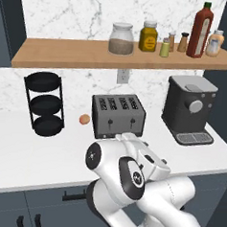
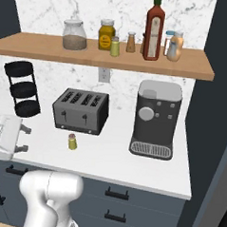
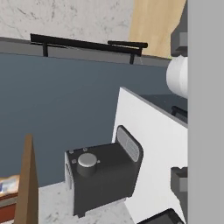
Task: Put the shaker and condiment bottle from the counter next to their counterparts in the cabinet.
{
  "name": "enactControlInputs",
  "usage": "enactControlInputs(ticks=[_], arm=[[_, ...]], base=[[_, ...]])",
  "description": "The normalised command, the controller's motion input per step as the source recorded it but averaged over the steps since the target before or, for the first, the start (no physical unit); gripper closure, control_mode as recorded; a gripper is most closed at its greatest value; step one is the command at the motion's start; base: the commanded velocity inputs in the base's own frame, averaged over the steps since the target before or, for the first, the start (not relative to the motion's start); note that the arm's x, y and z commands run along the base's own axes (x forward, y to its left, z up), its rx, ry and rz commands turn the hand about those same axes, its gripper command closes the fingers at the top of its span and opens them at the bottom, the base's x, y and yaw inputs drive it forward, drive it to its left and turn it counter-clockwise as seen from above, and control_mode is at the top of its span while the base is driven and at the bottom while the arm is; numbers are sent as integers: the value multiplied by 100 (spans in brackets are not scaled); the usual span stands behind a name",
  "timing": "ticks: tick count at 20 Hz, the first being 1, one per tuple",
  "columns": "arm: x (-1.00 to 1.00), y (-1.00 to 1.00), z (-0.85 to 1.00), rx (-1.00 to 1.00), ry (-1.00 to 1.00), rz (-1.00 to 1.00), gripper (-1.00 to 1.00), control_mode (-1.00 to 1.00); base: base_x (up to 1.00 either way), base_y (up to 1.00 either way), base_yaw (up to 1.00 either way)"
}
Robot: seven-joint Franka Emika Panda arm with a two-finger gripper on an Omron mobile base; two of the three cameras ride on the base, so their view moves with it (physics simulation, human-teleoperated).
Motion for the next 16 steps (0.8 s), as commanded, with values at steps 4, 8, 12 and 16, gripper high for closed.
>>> enactControlInputs(ticks=[4,8,12,16], arm=[[11,0,-12,0,0,0,-100,-100],[1,0,-18,0,0,0,-100,-100],[15,-1,-13,0,0,0,-100,-100],[22,-1,-10,0,0,0,-100,-100]], base=[[0,0,0],[0,0,0],[0,0,0],[0,0,0]])
